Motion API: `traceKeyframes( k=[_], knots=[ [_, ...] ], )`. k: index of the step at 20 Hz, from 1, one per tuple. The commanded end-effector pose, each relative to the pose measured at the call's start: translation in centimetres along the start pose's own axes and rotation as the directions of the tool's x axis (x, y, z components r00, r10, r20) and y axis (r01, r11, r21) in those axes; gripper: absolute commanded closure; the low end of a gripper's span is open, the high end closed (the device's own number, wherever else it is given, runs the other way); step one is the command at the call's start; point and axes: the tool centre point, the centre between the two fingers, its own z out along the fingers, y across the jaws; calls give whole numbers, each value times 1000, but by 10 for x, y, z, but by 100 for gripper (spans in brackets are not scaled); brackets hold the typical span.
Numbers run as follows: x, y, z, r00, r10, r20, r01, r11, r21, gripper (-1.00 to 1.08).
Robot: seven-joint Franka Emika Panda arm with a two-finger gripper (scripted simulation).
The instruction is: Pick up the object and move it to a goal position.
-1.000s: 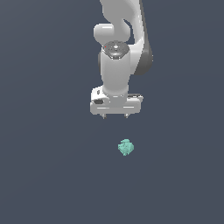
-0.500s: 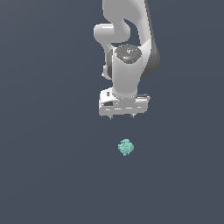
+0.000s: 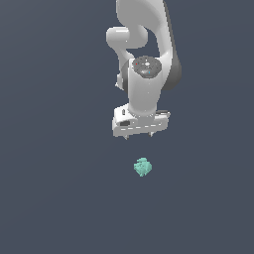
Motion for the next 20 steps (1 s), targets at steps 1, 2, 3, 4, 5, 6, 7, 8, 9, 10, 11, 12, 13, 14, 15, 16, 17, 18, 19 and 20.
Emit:
traceKeyframes(
  k=[1,2,3,4,5,6,7,8,9,10,11,12,13,14,15,16,17,18,19,20],
  knots=[
    [6,-1,6,999,-38,0,38,999,-2,-92],
    [10,-1,8,998,-57,0,57,998,-3,-92],
    [13,-2,11,997,-78,0,78,997,-3,-92],
    [17,-2,15,995,-100,0,100,995,-4,-92],
    [20,-3,18,992,-123,0,123,992,-5,-92],
    [24,-3,22,989,-148,0,148,989,-6,-92],
    [29,-4,27,985,-174,0,174,985,-7,-92],
    [33,-4,31,979,-202,0,202,979,-7,-92],
    [38,-5,36,973,-231,0,231,973,-8,-92],
    [42,-6,41,966,-259,0,259,966,-9,-92],
    [46,-6,45,959,-285,0,285,959,-9,-92],
    [50,-7,50,951,-309,0,309,951,-9,-92],
    [53,-7,54,943,-332,0,332,943,-10,-92],
    [56,-8,58,936,-353,0,353,936,-10,-92],
    [59,-8,62,928,-372,-1,372,928,-10,-92],
    [62,-9,65,921,-390,-1,390,921,-10,-92],
    [64,-9,69,914,-406,-1,406,914,-10,-92],
    [66,-9,72,907,-421,-1,420,907,-10,-92],
    [68,-10,74,901,-434,-1,434,901,-10,-92],
    [70,-10,77,895,-445,-2,445,895,-10,-92]
  ],
)
